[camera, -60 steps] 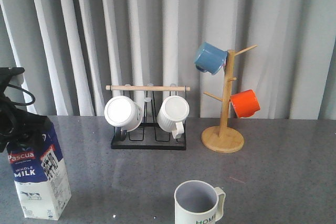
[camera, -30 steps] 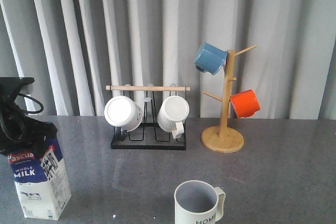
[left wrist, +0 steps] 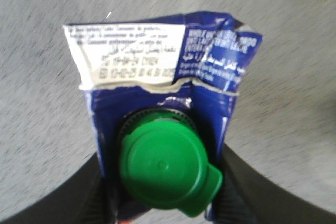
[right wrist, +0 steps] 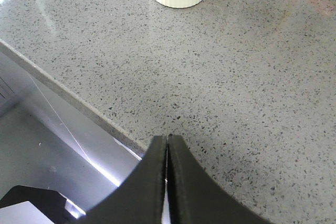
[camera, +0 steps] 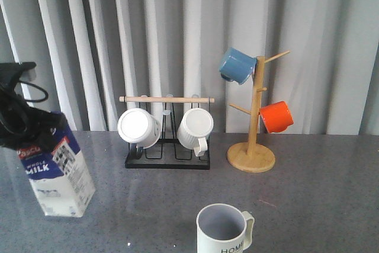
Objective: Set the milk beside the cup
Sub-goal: 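Grasp the milk carton top with the left gripper and lift, then carry the carton toward the HOME mug and lower it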
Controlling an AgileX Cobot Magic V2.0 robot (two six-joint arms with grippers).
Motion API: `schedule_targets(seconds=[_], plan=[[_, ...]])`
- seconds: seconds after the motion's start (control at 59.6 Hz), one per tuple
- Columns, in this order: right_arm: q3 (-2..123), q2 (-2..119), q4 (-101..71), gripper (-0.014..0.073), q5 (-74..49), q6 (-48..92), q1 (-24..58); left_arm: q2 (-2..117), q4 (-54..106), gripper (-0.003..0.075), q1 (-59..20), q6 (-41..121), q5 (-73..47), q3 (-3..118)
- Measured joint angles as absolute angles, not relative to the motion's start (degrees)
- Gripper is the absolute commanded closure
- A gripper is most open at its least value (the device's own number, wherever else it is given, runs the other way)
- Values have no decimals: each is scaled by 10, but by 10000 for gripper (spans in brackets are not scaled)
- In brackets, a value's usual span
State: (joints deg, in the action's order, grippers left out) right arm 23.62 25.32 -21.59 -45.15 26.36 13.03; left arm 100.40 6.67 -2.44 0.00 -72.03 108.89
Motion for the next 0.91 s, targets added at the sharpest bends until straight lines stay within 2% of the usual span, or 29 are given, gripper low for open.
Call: schedule_targets(seconds=[0.386, 0.671, 0.906], plan=[[236, 253, -216, 598, -452, 264, 130, 988, 297, 726, -55, 31, -723, 1179], [236, 253, -216, 598, -452, 264, 130, 1015, 241, 724, -145, 24, -727, 1179], [236, 253, -216, 598, -452, 264, 130, 1036, 192, 721, -187, 6, -729, 1179]])
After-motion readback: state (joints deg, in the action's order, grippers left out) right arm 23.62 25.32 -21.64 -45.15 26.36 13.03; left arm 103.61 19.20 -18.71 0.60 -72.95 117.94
